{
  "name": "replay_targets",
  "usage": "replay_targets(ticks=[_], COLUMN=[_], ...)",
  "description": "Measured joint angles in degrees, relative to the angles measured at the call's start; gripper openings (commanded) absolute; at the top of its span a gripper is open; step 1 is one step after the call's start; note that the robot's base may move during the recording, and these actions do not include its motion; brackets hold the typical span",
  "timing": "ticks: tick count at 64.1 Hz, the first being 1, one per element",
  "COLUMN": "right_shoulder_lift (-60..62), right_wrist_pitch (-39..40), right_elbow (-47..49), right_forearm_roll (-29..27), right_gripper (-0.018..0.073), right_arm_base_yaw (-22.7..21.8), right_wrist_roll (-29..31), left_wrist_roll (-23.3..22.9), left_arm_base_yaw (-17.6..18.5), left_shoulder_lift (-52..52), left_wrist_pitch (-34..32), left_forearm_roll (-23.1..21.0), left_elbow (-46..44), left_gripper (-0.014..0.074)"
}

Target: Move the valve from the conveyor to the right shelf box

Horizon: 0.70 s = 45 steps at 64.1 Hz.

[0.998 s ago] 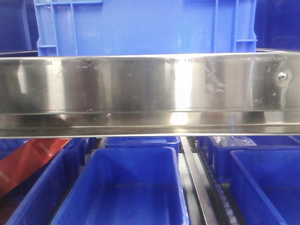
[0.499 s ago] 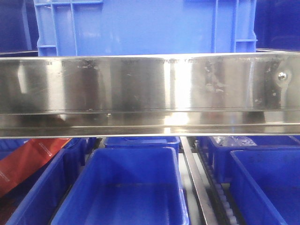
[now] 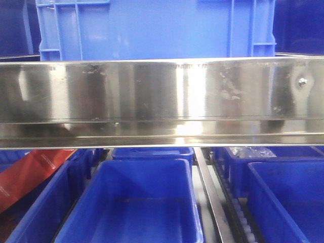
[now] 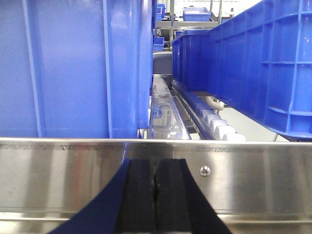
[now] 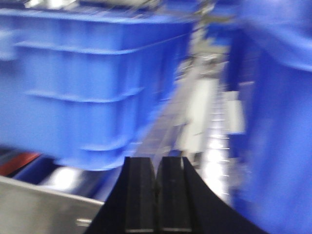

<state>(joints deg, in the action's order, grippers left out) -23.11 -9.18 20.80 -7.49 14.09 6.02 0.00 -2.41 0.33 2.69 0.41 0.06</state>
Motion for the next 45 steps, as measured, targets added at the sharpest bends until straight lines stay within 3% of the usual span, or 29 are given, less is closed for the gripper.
replay_targets(ticks=[12, 20, 45], right_shoulder_lift=[11.69, 18.3, 22.87], right_wrist_pitch=[-0.5, -0.9, 2.7], right_elbow=[-7.88, -13.27, -20.71], right_forearm_roll=[0.0, 0.0, 0.0], right_gripper=[-0.0162, -0.0162, -0.0162], right_arm_base_yaw=[-9.07, -12.5, -13.58], right_wrist_roll=[0.0, 0.0, 0.0], left_wrist_roll=[0.0, 0.0, 0.0], left_arm_base_yaw=[0.0, 0.0, 0.0], left_shoulder_lift=[0.0, 0.0, 0.0], left_wrist_pitch=[0.0, 0.0, 0.0], left_forearm_roll=[0.0, 0.0, 0.0], left_elbow=[0.0, 0.0, 0.0], left_gripper=[-0.0111, -0.0111, -0.0111])
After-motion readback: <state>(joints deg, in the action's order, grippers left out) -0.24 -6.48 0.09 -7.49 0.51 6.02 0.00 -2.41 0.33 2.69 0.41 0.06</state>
